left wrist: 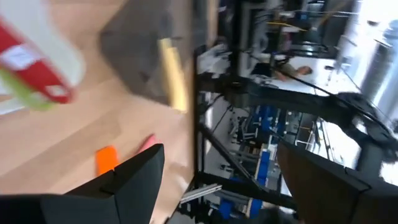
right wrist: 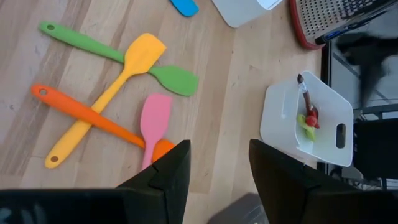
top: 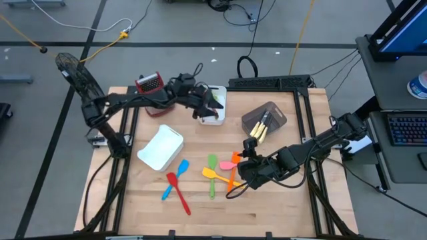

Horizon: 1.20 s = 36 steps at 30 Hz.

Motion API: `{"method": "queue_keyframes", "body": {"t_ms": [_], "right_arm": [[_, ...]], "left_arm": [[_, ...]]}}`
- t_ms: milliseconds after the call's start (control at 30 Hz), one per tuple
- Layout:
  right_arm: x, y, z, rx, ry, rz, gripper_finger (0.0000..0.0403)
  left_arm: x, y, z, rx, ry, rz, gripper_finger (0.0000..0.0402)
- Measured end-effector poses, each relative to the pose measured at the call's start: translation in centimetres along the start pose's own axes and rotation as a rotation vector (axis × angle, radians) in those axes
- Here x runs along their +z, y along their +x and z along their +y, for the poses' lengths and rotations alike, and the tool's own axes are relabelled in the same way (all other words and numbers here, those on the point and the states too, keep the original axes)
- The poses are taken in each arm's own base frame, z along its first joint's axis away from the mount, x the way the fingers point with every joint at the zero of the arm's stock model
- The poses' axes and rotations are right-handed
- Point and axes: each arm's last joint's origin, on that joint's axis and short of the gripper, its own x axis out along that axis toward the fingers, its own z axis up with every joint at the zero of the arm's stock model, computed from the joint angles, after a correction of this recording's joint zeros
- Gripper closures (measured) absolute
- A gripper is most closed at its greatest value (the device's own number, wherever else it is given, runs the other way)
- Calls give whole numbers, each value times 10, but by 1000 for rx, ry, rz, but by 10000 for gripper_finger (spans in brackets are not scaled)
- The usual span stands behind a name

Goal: Pick & Place Kitchen Items
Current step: Put the red spatula into the bottom white bin

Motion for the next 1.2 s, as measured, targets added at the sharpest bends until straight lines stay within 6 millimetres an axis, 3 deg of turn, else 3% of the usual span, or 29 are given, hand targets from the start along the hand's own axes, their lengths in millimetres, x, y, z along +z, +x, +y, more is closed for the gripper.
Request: {"method": "queue_keyframes", "body": {"t_ms": [300, 533, 833, 1200], "right_arm": [[-5, 0, 0, 1, -27, 42, 248], [-6, 0, 0, 4, -33, 51, 248], [-6, 0, 0, 5, -32, 52, 248], [-6, 0, 0, 5, -32, 51, 248]], "left_arm": [[-59, -16, -54, -119, 295, -23, 82], [-115, -14, -73, -148, 450, 13, 82], [-187, 3, -64, -18, 414, 103, 82], [-261, -1, -34, 291, 182, 104, 82]]}}
